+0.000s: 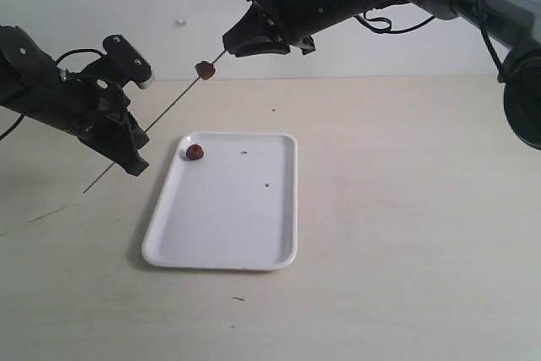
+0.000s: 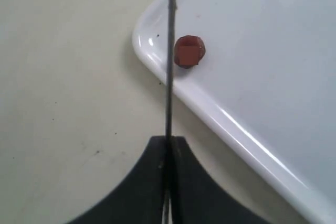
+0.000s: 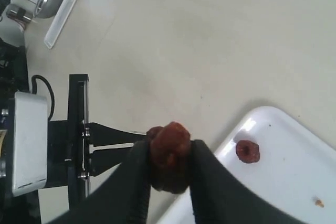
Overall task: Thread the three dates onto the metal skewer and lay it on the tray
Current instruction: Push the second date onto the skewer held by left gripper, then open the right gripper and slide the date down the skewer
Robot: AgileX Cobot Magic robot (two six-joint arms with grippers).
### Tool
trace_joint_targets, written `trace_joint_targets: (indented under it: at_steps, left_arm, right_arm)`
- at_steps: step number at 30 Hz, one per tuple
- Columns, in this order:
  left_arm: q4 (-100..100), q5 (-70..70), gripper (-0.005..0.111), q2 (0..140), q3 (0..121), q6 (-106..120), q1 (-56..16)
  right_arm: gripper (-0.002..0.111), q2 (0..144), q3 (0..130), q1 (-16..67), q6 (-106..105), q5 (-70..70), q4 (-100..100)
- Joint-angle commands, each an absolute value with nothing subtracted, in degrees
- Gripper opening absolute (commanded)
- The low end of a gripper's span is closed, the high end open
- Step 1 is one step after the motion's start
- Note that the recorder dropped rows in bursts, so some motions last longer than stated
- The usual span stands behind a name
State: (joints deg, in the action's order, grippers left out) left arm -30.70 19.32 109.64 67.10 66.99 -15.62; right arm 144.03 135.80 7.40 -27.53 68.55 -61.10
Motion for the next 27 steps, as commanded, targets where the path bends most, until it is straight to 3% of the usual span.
trace_joint_targets:
  at_steps: [1,27]
  left_arm:
    - [-32.24,17.66,0.0,109.36,67.31,67.04,-15.89]
    - [-34.86,17.3,0.0,109.36,67.31,67.04,-15.91]
  right_arm:
    - [0.024,143.32,135.76,9.38,-28.2,69.96,-59.75]
    - [0.024,144.41,135.76,14.97,-28.45,69.96,-57.89]
